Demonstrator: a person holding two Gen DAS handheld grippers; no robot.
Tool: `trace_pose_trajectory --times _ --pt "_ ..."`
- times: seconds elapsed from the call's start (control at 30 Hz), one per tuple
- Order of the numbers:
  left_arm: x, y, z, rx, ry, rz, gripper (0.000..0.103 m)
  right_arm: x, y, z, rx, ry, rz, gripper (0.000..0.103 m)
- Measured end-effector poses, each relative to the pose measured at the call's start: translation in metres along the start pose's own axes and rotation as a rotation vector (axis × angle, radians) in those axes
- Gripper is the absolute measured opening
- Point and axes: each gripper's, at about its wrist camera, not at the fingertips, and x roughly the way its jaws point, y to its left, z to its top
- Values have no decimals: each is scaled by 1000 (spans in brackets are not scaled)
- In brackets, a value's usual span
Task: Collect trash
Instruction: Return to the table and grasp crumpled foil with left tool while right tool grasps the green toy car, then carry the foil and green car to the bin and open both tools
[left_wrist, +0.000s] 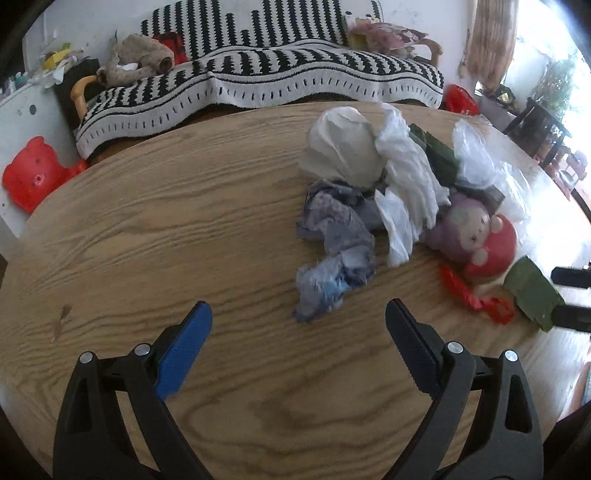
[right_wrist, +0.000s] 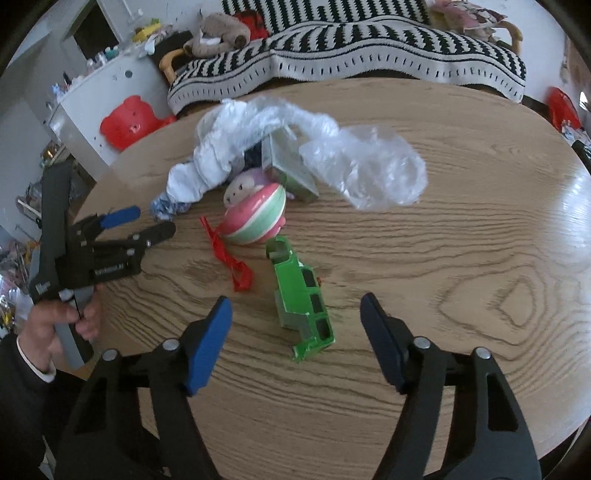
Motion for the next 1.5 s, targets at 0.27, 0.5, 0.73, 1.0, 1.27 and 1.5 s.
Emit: trace_pose_trajectory --times 0.27,0.5,0.73,1.0,1.27,1.5 --pt "11 -16 13 17 6 -39 73 15 7 -2 -44 30 -22 33" --pt "0 -9 12 -21 0 -42 37 7 9 -7 -61 5 -38 21" --pt "-29 3 10 -53 -43 -14 36 -13 0 -8 -40 -34 -42 21" --pt "-62 -5 11 -63 -106 -30 36 -41 -18 -14 10 -78 -53 21" --pt "-76 -58 22 -4 -141 -95 36 -78 -58 -28 85 -126 -93 21" --pt "-84 -135 29 96 -155 -191 36 -123 -116 -56 204 -186 -150 21"
